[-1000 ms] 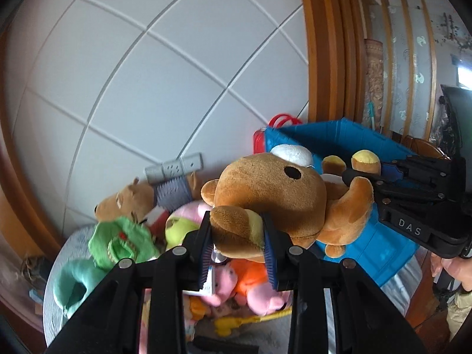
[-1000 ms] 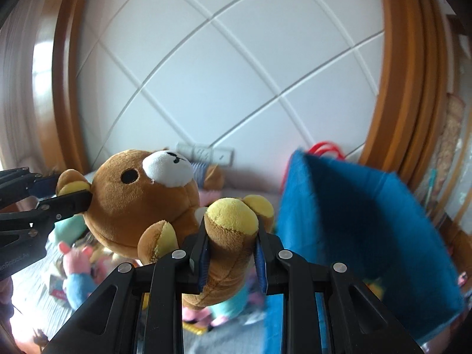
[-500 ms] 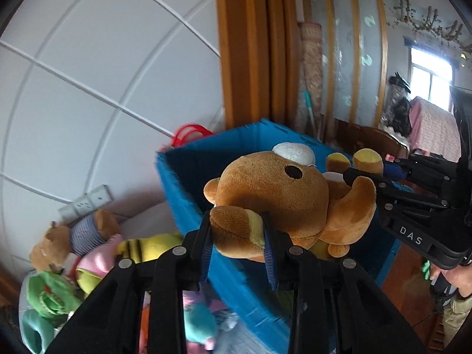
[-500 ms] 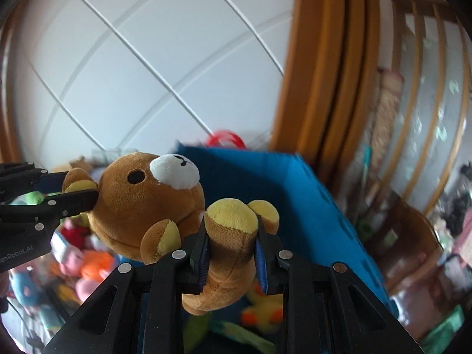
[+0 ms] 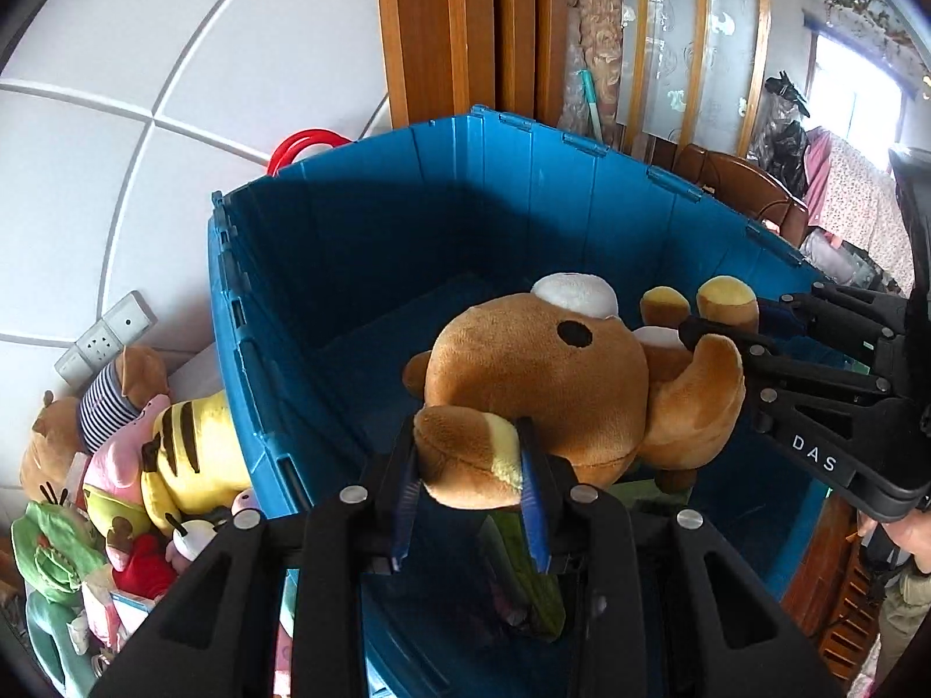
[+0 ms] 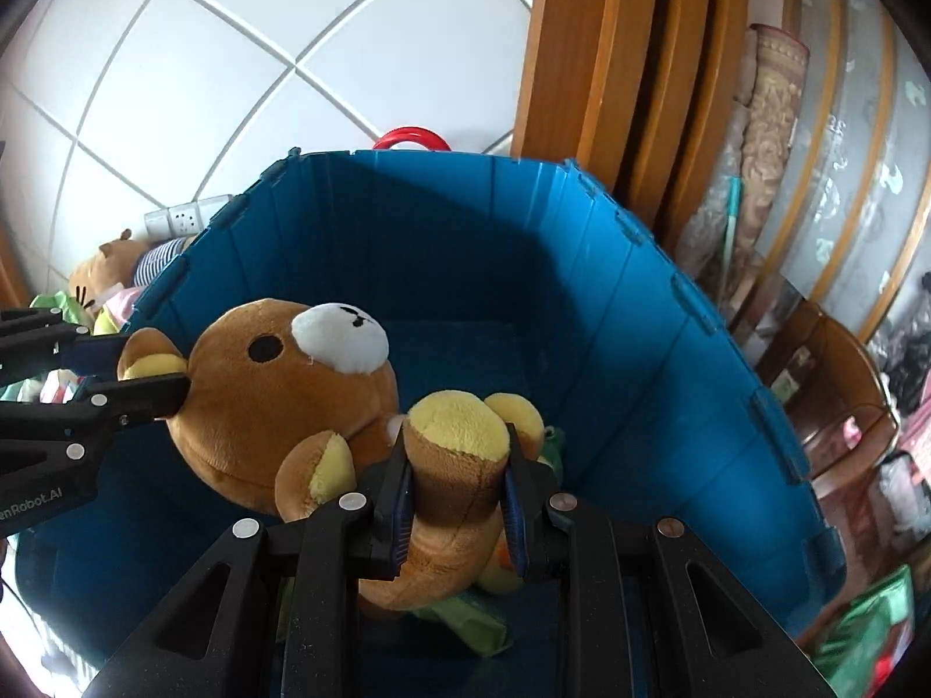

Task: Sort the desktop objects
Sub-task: 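Open the right gripper to drop the teddy bear into the crate, then withdraw both grippers from the crate back over the heap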

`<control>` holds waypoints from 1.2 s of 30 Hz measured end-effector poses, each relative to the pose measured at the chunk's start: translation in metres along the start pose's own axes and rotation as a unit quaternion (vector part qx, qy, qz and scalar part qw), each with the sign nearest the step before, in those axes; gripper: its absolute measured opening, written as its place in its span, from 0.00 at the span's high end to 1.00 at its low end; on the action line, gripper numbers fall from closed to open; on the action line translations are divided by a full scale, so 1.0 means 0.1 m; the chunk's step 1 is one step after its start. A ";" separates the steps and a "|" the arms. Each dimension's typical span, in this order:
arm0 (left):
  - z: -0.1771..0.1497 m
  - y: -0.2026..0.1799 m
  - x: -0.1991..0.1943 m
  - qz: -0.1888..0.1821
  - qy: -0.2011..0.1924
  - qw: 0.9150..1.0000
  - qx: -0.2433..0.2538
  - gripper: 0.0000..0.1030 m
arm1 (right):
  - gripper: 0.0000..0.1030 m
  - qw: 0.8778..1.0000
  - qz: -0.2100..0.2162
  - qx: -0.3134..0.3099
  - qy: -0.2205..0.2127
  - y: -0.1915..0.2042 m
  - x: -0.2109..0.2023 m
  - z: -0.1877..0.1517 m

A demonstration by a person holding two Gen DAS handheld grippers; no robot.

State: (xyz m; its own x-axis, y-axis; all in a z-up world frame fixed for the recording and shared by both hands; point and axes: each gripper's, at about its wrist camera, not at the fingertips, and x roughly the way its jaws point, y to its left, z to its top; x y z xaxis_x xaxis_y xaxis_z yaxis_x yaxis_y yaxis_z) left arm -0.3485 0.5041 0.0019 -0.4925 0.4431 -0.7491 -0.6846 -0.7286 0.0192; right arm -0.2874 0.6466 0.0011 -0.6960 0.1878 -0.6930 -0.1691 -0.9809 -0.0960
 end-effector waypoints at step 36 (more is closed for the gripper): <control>-1.27 0.76 -1.48 0.108 -0.084 0.989 -0.051 0.24 | 0.01 0.995 0.013 0.013 -0.096 1.18 -1.06 -0.28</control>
State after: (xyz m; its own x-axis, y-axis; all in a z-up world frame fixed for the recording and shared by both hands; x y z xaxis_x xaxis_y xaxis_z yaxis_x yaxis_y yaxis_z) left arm -0.2594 0.3167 0.0298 -0.7087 0.3460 -0.6149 -0.5006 -0.8607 0.0927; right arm -0.2145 0.5097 0.0433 -0.8205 0.1707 -0.5456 -0.1650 -0.9845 -0.0598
